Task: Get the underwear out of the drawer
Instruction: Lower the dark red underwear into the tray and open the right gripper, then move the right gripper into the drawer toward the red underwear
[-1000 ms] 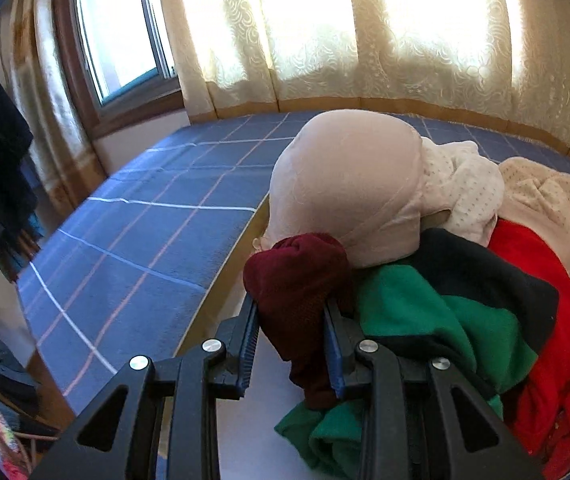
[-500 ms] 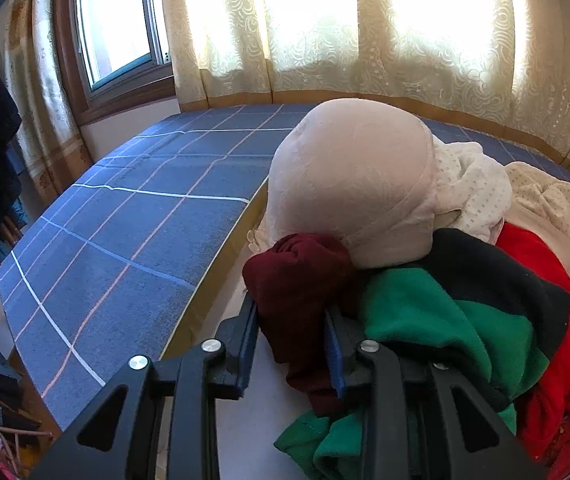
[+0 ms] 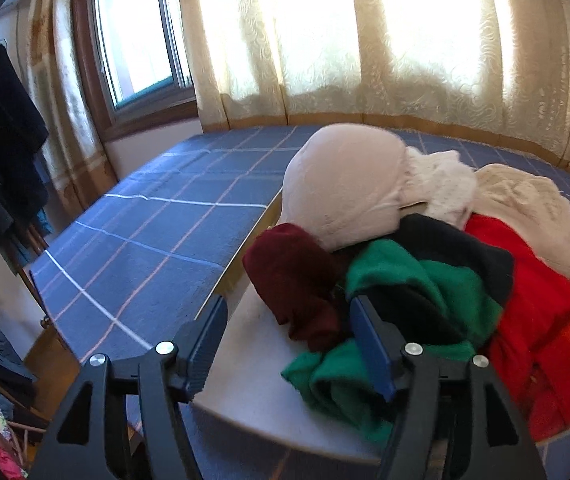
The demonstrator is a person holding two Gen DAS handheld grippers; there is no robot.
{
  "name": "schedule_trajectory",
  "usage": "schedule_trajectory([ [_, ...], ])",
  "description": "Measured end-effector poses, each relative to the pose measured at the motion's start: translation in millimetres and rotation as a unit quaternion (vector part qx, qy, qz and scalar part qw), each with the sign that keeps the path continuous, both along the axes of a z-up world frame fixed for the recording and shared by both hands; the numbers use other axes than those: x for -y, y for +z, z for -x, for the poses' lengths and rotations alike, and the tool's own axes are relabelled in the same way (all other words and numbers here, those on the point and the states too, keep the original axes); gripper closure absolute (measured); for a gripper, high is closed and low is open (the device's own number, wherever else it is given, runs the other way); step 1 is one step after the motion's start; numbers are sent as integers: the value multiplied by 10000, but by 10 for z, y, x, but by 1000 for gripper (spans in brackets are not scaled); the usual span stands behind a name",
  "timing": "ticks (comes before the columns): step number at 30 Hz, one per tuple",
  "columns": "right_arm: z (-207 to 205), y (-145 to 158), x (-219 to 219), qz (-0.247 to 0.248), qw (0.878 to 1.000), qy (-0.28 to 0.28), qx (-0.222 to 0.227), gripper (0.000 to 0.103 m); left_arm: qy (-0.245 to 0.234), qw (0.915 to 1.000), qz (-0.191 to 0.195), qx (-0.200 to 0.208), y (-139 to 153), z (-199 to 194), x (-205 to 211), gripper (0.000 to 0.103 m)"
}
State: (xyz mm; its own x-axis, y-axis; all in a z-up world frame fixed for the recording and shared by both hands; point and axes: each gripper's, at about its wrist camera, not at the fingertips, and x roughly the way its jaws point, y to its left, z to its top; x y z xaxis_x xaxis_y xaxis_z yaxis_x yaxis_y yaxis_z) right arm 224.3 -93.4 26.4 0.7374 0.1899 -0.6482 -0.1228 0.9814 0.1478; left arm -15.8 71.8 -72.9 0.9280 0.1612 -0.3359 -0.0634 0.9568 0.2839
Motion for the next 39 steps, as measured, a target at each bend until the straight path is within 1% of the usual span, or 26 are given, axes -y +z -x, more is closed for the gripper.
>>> schedule_trajectory([
  [4, 170, 35, 81, -39, 10000, 33, 47, 37, 32, 10000, -13, -19, 2, -3, 3, 5],
  [12, 480, -7, 159, 42, 9999, 139, 20, 37, 72, 10000, -24, -60, 3, -22, 15, 5],
  [20, 786, 0, 178, 273, 9989, 369, 63, 37, 101, 9999, -18, -74, 3, -34, 4, 5],
  [23, 888, -18, 236, 220, 9988, 446, -34, 37, 104, 9999, -18, -62, 4, -33, 2, 5],
  [32, 1230, -144, 534, 165, 9987, 410, -244, 37, 124, 9999, 3, -39, -6, -15, -9, 5],
  [36, 1396, -243, 645, 126, 9980, 432, -439, 37, 129, 9999, 11, -31, -7, -13, -8, 5],
  [39, 1523, -370, 702, 178, 9964, 468, -683, 37, 123, 9999, 9, -30, -8, -14, -7, 5],
])
